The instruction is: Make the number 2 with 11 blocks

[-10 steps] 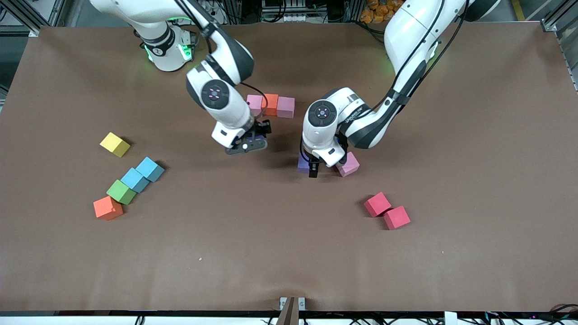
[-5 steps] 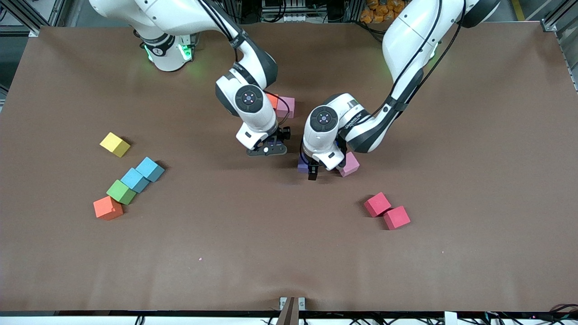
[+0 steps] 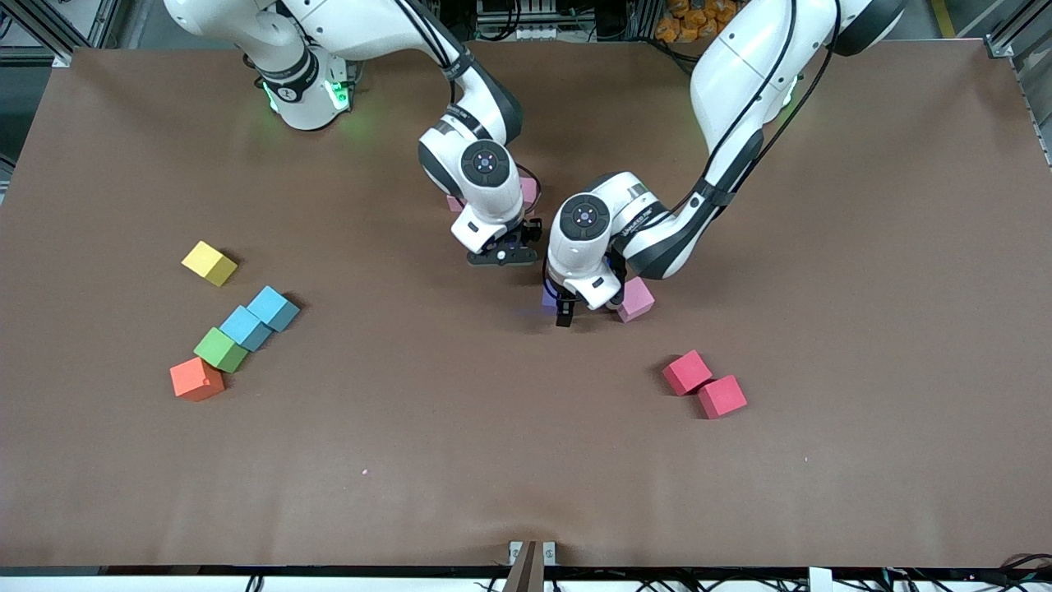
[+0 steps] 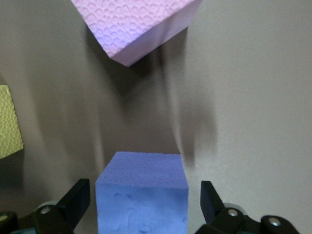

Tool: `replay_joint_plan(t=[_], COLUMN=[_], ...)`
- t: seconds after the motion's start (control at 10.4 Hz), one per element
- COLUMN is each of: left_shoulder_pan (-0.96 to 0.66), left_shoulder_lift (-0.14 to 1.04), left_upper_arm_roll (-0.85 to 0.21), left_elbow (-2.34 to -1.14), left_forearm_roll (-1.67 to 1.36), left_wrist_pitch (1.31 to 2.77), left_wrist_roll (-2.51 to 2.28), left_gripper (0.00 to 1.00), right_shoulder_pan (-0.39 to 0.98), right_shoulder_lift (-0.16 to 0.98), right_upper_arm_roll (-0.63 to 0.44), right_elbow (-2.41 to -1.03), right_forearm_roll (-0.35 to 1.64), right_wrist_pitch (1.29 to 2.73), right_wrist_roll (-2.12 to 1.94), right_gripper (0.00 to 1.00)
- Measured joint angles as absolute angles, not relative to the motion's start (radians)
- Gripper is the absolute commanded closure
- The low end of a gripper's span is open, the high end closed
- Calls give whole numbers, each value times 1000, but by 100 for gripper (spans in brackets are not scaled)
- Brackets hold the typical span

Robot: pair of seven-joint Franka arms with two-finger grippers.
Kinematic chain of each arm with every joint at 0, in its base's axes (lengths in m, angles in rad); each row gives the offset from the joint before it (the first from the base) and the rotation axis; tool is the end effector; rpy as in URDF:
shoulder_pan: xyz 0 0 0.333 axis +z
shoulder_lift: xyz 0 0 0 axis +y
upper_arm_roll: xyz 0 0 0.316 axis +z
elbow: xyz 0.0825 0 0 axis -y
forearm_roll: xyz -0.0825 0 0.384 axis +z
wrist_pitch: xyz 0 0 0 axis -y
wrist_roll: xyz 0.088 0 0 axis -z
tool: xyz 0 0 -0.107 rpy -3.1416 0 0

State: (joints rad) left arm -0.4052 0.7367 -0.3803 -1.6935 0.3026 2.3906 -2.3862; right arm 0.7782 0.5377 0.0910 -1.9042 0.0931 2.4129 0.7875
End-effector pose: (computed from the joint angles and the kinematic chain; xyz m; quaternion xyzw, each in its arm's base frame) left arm 0.4990 -0.4578 0.1931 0.7405 0.6716 -0.0220 0.0132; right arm 0.4070 0.4786 0.2133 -0.9985 0.0004 0.0492 0.0261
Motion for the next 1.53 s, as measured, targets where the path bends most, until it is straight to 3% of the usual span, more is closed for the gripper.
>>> replay_joint_plan(t=[0.1,0.19,1.53], left_shoulder_pan=[-404,-402,-340], left_shoulder_lift=[744,746,709], left_upper_arm_roll=[-380,-378,-380], left_elbow=[-1693,-1693,-1666], left_forearm_roll=[307,309,310], left_wrist_pitch=[2393,2395,2393], left_wrist_roll=[-2382,-2367,-1783], left_gripper=[59,61,60], right_shoulder_pan=[787,793,824], right_shoulder_lift=[538,538,553], right_upper_arm_roll=[91,91,88], right_elbow=[-1926,-1939,-1951], right_forearm_roll=[93,93,94], right_wrist_pitch=[2433,2446,2461], right_wrist_roll=[803,823,944], right_gripper=[78,78,78])
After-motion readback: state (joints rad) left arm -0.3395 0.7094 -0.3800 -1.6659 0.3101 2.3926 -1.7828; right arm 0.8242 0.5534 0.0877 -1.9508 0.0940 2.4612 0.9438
